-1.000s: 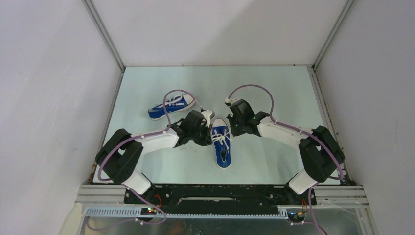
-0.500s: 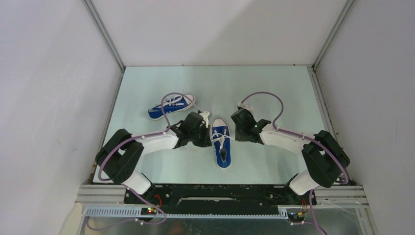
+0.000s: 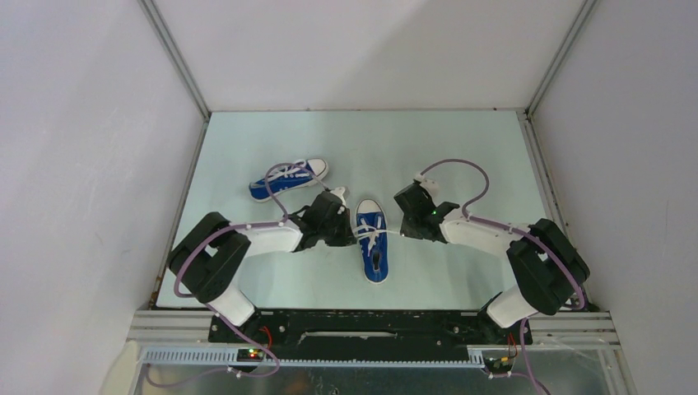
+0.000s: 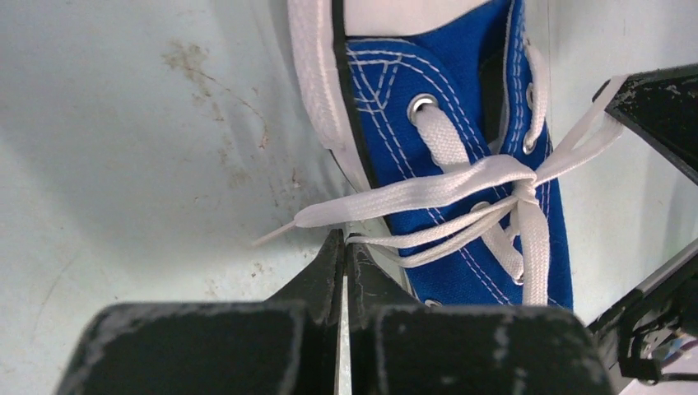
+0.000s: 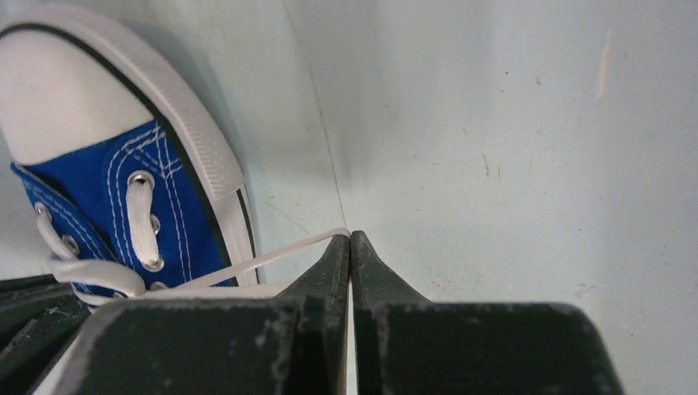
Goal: Tie the shoes
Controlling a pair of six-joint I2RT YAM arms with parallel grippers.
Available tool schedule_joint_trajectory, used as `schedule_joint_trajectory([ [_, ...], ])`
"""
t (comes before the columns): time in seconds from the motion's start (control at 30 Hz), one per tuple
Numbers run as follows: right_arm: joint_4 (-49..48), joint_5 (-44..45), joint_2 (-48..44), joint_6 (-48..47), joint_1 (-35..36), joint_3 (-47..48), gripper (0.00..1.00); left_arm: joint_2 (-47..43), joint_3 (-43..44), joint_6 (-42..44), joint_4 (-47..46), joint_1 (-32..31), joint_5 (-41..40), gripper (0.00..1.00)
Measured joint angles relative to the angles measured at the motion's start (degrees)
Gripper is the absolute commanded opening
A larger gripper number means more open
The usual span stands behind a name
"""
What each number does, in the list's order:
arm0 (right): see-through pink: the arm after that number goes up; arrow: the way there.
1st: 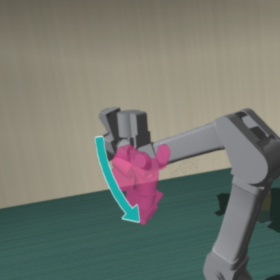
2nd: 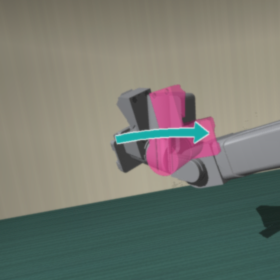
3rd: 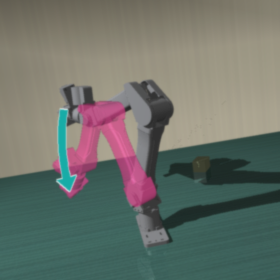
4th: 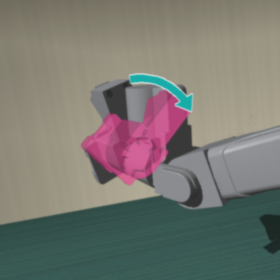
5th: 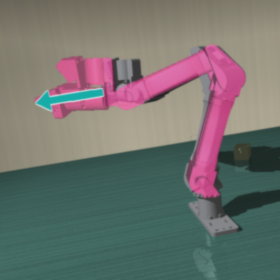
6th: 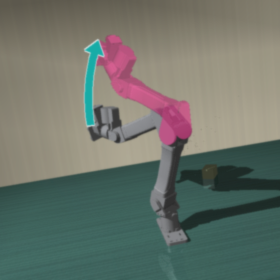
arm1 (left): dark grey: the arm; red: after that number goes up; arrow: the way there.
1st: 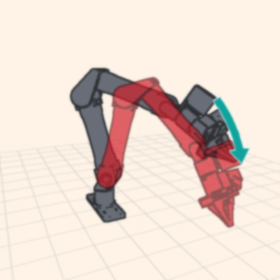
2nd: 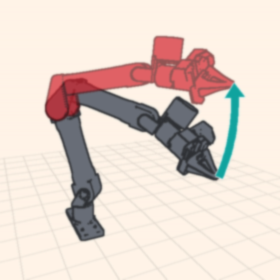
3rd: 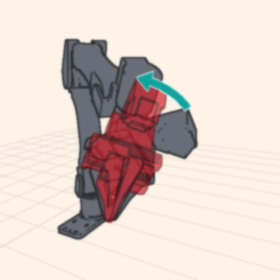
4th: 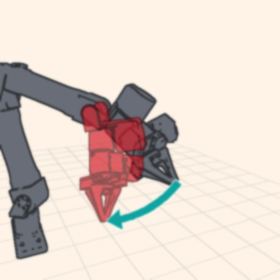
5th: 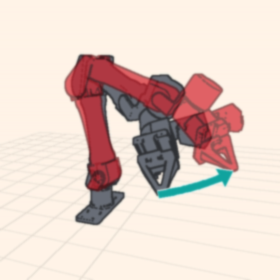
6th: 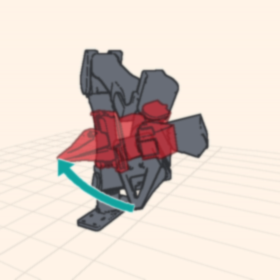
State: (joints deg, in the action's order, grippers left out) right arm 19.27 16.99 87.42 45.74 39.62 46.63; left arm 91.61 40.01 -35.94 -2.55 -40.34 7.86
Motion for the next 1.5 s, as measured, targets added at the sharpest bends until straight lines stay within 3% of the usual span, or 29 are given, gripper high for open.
schedule_joint_trajectory([
  [0.43,0.9,1.6,-0.7,15.0,-1.9,-3.4,0.00,-3.4,-6.7,-11.3,-7.5,0.1,-7.9,0.00],
  [0.93,-5.4,-0.8,-6.3,20.3,-4.2,-10.1,0.00,-4.0,-10.3,-16.9,-13.7,0.1,-11.6,0.00],
  [1.37,-5.1,-0.2,-7.2,22.8,-4.2,-10.4,0.00,-4.0,-10.6,-17.3,-14.2,0.0,-12.2,0.00],
  [1.5,-3.9,0.8,-9.7,22.8,-4.0,-10.5,0.00,-7.5,-8.9,-17.2,-7.3,-1.4,-16.2,0.00],
])
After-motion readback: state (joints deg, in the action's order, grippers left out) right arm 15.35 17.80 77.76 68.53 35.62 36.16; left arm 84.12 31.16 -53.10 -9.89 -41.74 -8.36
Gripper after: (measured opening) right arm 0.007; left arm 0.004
